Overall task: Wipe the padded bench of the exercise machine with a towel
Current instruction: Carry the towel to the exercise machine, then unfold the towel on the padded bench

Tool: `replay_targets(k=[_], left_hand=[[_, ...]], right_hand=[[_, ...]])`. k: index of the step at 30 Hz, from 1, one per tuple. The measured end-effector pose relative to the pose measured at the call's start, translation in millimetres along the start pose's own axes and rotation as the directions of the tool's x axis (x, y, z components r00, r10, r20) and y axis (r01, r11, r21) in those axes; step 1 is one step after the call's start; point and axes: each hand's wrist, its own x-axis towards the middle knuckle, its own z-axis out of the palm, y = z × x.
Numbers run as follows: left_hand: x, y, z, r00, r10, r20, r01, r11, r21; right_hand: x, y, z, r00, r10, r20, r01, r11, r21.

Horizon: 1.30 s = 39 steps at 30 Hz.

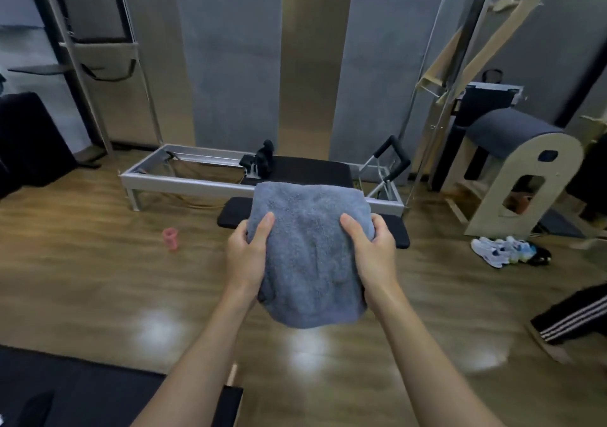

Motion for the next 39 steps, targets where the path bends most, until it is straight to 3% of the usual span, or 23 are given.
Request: replay_targets(k=[6,17,22,26,28,33,39], left_hand=[[159.8,-35.9,36.8,0.998,0.002,-0.065,-0.001,1.000,0.028],[412.2,-92.6,53.8,0.983,-0.044,-0.179,0.067,0.990,0.125],[533.7,-176.4,57.6,0.984,-0.059,-0.169,0.089,0.980,0.177],[607.8,-277.7,56.0,0.983,-0.123,-0.135,0.152,0.961,0.229],[637.5,-340.4,51.7,0.977,-0.176,-0.122,0.204,0.941,0.272],[704.2,-510.1,49.8,0.948,-0.316,-0.032,0.304,0.876,0.375],[795.5,-644.3,45.7,0.939,-0.341,0.045,0.296,0.868,0.399]], right_hand=[[167.4,47.7,58.2,0.995,0.012,0.104,-0.015,1.000,0.023],[395.5,134.0,184.2,0.968,0.131,0.214,-0.142,0.989,0.037],[489.5,218.7,234.9,0.945,0.256,0.205,-0.259,0.966,-0.011],[554.5,311.1,263.6,0.853,0.451,0.264,-0.475,0.879,0.032],[580.5,365.5,274.8,0.826,0.487,0.283,-0.513,0.858,0.020],[625.2,513.1,304.4,0.870,0.370,0.325,-0.361,0.928,-0.089],[673.0,636.7,355.4,0.926,0.095,0.366,0.002,0.967,-0.256]])
